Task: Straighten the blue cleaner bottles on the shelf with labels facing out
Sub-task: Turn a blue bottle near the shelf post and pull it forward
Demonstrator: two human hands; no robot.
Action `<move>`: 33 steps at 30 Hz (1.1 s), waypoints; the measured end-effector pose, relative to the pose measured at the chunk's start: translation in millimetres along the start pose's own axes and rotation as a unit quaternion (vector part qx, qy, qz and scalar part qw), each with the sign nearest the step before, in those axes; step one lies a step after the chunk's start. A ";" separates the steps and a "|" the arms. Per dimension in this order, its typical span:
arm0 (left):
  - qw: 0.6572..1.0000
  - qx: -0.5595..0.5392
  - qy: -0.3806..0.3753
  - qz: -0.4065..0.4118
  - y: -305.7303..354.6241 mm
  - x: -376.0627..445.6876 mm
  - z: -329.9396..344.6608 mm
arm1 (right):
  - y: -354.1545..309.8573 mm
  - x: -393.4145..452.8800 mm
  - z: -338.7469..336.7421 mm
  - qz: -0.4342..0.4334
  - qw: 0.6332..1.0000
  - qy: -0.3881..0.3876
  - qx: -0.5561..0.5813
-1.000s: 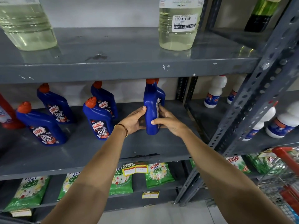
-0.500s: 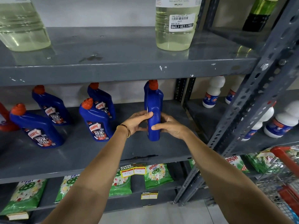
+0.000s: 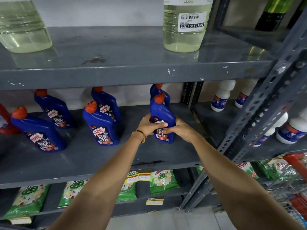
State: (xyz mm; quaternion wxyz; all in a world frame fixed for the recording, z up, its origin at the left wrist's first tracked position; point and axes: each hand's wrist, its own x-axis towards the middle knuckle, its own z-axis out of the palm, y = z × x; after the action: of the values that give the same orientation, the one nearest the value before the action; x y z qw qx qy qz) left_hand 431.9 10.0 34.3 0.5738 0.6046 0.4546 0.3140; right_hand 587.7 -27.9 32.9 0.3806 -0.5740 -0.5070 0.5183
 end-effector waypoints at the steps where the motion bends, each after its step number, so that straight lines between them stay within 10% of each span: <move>1: 1.000 -0.001 0.004 0.003 -1.4 1.3 0.0 | 0.9 1.1 -0.8 0.001 1.000 0.007 0.003; 13: 0.991 0.044 0.120 0.051 -20.7 3.3 10.6 | 13.1 13.1 -5.9 -0.019 0.997 0.061 -0.037; 33: 0.997 0.013 0.070 0.000 -63.4 -6.3 9.2 | 60.5 11.4 -6.9 0.021 0.998 0.061 -0.015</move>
State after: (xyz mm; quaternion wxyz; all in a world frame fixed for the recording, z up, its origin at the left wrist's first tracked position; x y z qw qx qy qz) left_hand 425.7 -4.1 -28.2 0.5325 0.5889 0.4974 0.3496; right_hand 605.3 -28.0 -26.5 0.3909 -0.6211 -0.4782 0.4825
